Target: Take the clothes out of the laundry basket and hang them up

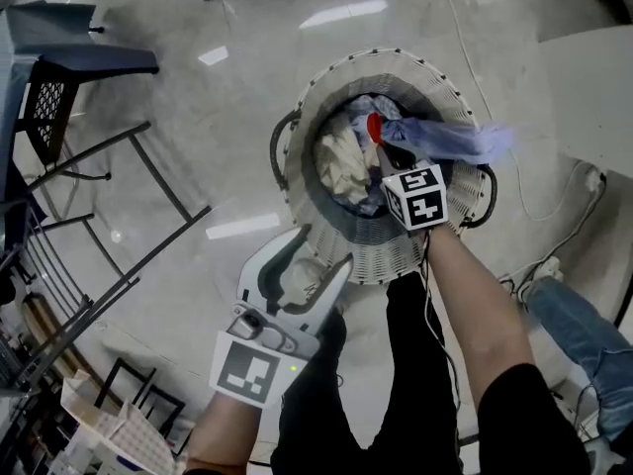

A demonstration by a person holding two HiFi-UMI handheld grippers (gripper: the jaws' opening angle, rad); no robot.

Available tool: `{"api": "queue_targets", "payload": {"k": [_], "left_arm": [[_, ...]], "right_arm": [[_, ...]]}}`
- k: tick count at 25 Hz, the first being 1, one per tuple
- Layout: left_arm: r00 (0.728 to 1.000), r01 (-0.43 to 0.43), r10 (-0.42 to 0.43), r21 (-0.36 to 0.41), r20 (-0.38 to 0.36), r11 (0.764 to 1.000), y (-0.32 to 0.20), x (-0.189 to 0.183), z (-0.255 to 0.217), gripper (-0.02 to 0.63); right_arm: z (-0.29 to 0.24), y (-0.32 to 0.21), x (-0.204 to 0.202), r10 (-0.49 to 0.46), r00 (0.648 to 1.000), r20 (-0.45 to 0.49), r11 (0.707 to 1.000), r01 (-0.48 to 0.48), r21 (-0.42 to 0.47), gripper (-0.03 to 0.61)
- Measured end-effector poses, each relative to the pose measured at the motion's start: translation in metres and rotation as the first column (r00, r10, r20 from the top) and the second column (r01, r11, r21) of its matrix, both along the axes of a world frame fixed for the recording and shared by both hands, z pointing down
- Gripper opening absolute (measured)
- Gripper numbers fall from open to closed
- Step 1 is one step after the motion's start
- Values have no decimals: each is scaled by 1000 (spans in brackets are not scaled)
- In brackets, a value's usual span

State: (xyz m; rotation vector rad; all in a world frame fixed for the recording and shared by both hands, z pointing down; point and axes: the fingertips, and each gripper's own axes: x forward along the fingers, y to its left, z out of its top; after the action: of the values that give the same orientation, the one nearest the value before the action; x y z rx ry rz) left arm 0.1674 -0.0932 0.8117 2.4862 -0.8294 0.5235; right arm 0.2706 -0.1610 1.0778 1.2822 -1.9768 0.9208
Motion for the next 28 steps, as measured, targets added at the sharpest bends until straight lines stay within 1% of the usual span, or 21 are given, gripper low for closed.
{"api": "queue_targets", "payload": {"k": [5, 11, 17, 21, 28], "left_arm": [[1000, 18, -18, -3, -15, 1000, 8, -11, -26, 212], [998, 47, -45, 22, -52, 999, 6, -15, -70, 207], [997, 33, -30, 47, -75, 998, 15, -14, -121, 204], [996, 33, -27, 73, -81, 997, 12, -14, -153, 204], [998, 21, -11, 151, -64, 988, 10, -23, -208, 202]], "right_arm": [[-64, -1, -10, -14, 999, 33, 998, 12, 66, 11], [-147, -9, -6, -28, 997, 72, 990, 17, 141, 11], [-229, -1, -8, -61, 994, 87, 978, 42, 206, 11], [-296, -2, -12, -102, 989, 108, 960, 69, 272, 10], [-419, 2, -17, -168, 980, 109, 914, 113, 389, 9]]}}
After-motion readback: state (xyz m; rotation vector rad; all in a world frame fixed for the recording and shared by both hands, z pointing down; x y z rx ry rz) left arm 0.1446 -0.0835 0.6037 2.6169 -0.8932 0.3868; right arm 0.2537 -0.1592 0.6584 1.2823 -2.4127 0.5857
